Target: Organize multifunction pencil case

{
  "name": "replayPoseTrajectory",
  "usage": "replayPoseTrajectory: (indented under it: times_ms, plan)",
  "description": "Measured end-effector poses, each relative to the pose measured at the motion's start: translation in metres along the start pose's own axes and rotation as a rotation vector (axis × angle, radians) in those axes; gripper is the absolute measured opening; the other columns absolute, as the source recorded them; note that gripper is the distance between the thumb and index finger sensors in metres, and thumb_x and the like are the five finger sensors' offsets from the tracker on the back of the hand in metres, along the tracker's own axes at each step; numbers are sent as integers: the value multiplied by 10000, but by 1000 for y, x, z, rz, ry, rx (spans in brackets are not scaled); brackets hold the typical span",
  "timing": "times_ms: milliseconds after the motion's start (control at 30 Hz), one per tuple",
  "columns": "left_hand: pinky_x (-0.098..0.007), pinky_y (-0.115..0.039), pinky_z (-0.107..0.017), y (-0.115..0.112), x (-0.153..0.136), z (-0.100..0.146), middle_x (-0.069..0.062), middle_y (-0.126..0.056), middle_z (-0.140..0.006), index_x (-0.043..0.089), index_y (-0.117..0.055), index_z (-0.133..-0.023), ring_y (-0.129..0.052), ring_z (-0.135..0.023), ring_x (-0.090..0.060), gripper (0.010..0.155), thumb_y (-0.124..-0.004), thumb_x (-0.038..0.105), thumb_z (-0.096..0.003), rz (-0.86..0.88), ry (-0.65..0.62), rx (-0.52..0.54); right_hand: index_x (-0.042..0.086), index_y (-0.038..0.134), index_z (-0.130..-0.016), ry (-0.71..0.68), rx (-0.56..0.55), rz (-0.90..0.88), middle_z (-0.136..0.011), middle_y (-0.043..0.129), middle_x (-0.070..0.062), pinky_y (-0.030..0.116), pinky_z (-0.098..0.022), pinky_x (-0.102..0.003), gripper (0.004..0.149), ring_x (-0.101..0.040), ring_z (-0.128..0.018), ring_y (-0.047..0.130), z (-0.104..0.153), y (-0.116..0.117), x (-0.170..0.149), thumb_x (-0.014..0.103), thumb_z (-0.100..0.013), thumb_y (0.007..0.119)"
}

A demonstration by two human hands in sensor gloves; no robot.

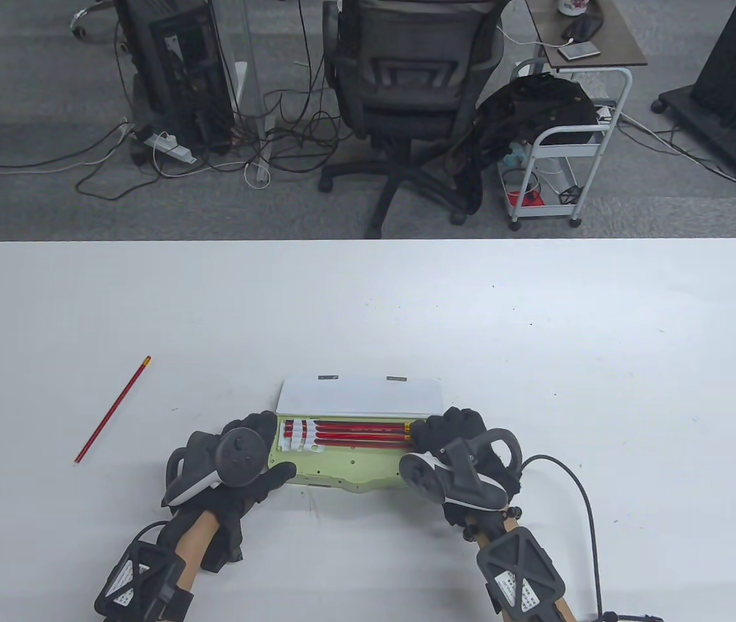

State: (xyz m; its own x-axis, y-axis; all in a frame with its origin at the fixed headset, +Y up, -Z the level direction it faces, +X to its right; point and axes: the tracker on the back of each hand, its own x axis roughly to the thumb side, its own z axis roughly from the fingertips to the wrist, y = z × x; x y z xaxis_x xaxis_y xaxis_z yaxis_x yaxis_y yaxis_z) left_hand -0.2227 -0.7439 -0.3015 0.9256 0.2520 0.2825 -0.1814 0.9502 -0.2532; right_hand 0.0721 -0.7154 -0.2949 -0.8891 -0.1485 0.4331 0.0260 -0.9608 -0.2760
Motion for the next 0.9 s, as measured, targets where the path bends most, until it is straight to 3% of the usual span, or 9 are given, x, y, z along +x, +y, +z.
replayPoseTrajectory:
  times_ms: [267, 433, 600, 900]
  plan:
    - [-742, -539, -691, 0, 0, 0, -270, -542, -1204, 67, -375, -1152, -578, -1060, -577, 888, -658, 573, -480, 0, 0, 0, 136, 861, -828, 22, -7, -50, -730, 954, -77, 793, -589, -562, 442, -342, -678, 958, 1, -3, -6, 322, -427, 858]
    - [-740, -538, -692, 0, 0, 0, -270, -539, -1205, 69, -371, -1153, -576, -1060, -578, 887, -656, 573, -481, 1, 2, -6, 118, 810, -902, 97, -17, -133, -830, 908, -120, 762, -612, -591, 507, -400, -760, 919, 5, -8, -22, 368, -462, 786]
    - [-741, -538, -692, 0, 0, 0, -271, -539, -1205, 68, -368, -1153, -576, -1061, -578, 889, -656, 573, -481, 3, 4, -7, 86, 732, -977, 216, 59, -180, -944, 804, -214, 679, -643, -664, 579, -520, -865, 809, 8, -1, -38, 388, -484, 743]
    - [-740, -539, -692, 0, 1, 0, -272, -538, -1205, 68, -365, -1153, -576, -1060, -580, 890, -656, 573, -481, 5, 6, -9, 60, 649, -1034, 270, 159, -132, -1027, 663, -295, 587, -665, -713, 655, -591, -935, 665, 6, 11, -40, 412, -489, 739]
